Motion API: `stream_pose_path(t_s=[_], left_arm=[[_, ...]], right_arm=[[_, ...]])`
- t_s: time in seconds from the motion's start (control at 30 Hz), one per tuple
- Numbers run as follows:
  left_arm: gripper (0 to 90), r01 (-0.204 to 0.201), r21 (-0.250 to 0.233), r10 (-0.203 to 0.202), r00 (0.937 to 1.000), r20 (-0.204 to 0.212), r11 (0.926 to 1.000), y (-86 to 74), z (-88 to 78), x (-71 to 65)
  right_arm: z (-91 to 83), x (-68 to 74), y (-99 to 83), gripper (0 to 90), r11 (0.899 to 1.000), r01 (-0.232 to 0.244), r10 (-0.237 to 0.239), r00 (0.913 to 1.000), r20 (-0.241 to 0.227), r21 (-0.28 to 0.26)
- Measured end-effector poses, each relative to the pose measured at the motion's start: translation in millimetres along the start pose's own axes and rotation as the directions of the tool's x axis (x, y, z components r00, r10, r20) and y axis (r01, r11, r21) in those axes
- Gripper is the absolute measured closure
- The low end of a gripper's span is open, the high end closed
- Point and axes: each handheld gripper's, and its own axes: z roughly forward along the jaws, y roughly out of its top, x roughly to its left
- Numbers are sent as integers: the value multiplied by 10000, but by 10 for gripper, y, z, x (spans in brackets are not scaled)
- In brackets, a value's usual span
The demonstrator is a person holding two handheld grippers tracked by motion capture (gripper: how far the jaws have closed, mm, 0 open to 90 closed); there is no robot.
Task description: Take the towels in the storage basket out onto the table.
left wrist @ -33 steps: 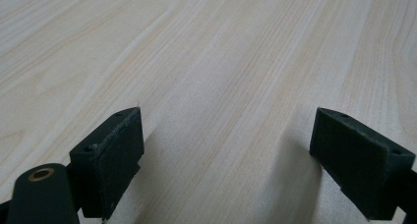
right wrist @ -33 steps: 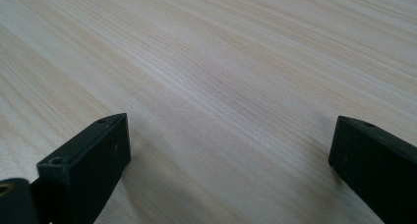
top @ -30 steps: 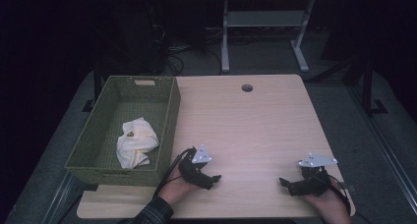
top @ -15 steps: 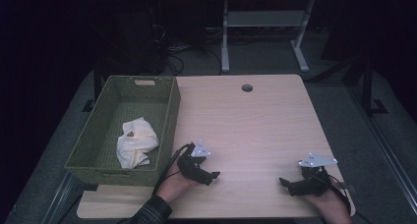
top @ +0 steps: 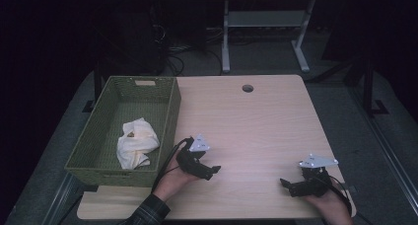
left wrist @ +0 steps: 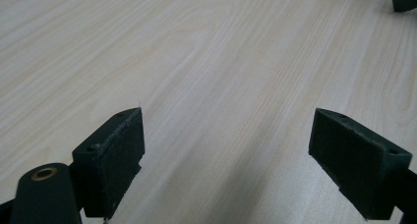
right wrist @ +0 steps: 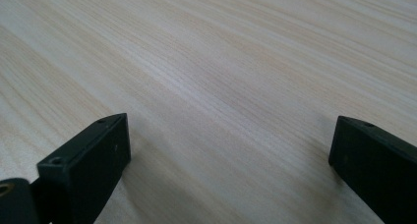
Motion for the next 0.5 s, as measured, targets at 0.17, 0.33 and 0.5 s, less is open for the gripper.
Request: stream_pose_path(t_s=[0.17, 0.33, 0.5], left_arm=[[130, 177, -255, -175, 9998, 106, 9995, 66, -77, 8], [130, 211, -327, -204, 9996, 213, 9992, 99, -106, 22], [130, 231, -290, -225, 9995, 211, 9993, 142, -138, 36]], right_arm=[[-1, 4, 0, 17, 10000, -50, 50, 10000, -12, 28], [-1, 1, 1, 17, 10000, -20, 20, 10000, -31, 26], [-1, 1, 1, 17, 10000, -19, 19, 10000, -33, 28]])
